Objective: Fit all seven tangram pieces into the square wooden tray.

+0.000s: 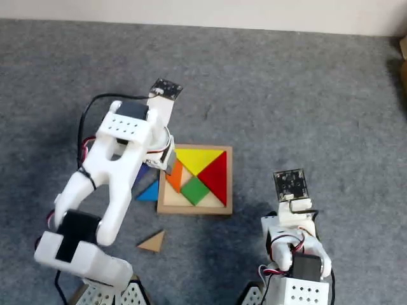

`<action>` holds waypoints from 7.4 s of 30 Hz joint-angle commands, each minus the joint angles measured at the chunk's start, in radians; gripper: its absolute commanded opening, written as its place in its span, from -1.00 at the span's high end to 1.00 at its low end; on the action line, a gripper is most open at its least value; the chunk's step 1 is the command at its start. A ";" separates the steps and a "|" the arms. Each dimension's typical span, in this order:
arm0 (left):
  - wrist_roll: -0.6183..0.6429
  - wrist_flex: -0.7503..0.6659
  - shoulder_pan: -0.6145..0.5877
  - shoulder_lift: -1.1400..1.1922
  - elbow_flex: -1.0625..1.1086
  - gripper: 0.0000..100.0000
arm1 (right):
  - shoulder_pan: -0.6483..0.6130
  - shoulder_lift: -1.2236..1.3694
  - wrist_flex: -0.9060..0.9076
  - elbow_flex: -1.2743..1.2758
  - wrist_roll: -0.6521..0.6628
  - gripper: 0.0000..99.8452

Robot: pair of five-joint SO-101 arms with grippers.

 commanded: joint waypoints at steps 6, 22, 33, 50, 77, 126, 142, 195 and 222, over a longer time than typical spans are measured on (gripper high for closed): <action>-0.043 0.071 -0.182 -0.234 0.008 0.47 | 0.012 -0.012 0.002 0.088 0.009 0.90; -0.307 0.011 -0.248 -0.007 0.061 0.46 | 0.012 -0.012 0.002 0.088 0.009 0.90; -0.308 0.012 -0.145 -0.013 0.136 0.47 | 0.012 -0.012 0.002 0.088 0.009 0.90; -0.416 -0.100 0.001 -0.326 0.613 0.46 | 0.012 -0.012 0.002 0.088 0.009 0.90; -0.443 -0.187 0.124 -0.323 0.756 0.72 | 0.012 -0.012 0.002 0.088 0.009 0.90; 0.190 0.005 0.125 -0.321 0.140 0.92 | 0.013 -0.012 0.002 0.088 0.009 0.90; 0.192 0.035 0.182 -0.058 -0.033 0.93 | 0.013 -0.012 0.002 0.088 0.009 0.90; 0.400 0.155 0.231 0.472 -0.410 0.45 | 0.013 -0.012 0.002 0.088 0.009 0.90; 0.307 0.190 0.229 0.262 -0.401 0.45 | 0.013 -0.012 0.002 0.088 0.009 0.90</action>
